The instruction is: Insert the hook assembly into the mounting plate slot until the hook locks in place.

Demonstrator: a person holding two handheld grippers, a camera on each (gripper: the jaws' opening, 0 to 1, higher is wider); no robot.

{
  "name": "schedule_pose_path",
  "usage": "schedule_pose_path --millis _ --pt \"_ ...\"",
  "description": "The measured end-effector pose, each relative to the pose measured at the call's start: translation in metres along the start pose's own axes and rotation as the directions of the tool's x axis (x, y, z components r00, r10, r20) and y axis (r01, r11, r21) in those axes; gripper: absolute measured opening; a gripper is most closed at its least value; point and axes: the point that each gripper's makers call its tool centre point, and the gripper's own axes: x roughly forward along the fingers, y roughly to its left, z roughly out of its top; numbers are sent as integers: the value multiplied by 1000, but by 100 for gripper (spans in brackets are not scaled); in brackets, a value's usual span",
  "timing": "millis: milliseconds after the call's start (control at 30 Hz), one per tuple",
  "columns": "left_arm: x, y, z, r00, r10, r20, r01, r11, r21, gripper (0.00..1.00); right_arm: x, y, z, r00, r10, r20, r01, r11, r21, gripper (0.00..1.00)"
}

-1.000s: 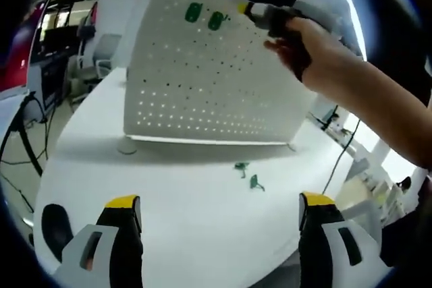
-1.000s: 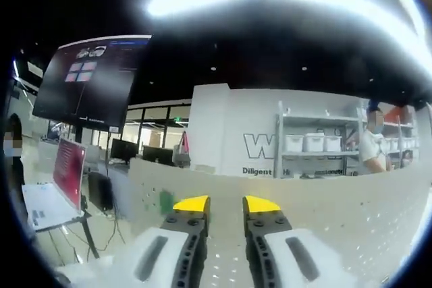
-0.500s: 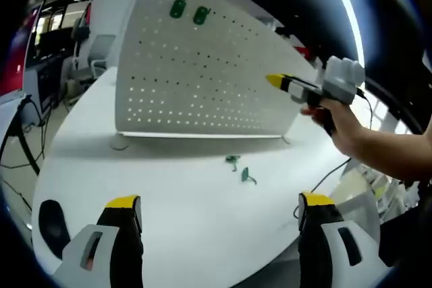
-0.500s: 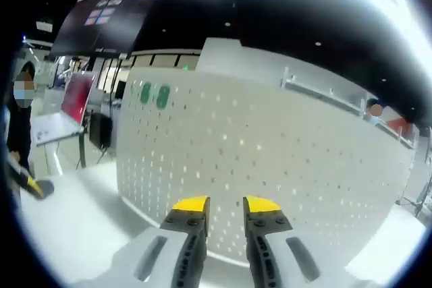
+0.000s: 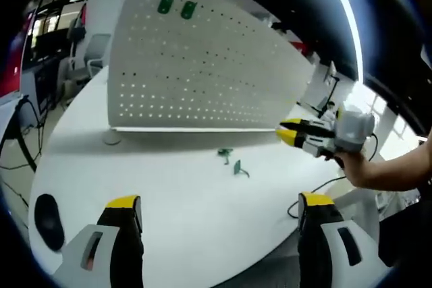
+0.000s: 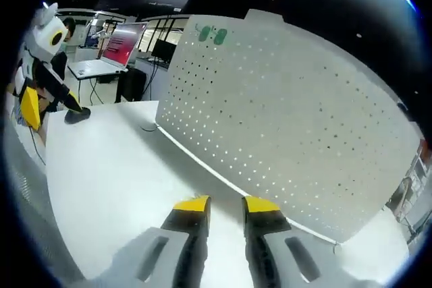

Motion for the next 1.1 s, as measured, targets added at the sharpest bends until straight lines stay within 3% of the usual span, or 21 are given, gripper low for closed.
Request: schedule_pose_path --millis 100,167,267,433,633,1100 --pt "-1 -2 -2 1000 -2 -5 2 1000 5 97 0 13 -9 999 38 -15 -38 999 -11 15" --pt "-2 -3 -2 1000 0 -6 0 1000 8 97 1 23 -14 997 78 -15 -78 997 28 16" --pt "-3 -2 -2 1000 7 -7 -7 1000 6 97 4 33 -28 993 103 -57 -103 995 3 16" --pt "-8 1 0 1000 24 -6 -24 1000 12 97 17 47 -51 979 166 -122 -162 986 40 16" --pt "-11 12 -1 999 48 -7 -48 999 6 97 36 55 -71 960 210 -185 -205 978 50 15" --pt "-2 22 -4 998 59 -25 -60 998 -20 96 73 53 -90 928 268 -261 -250 963 101 9"
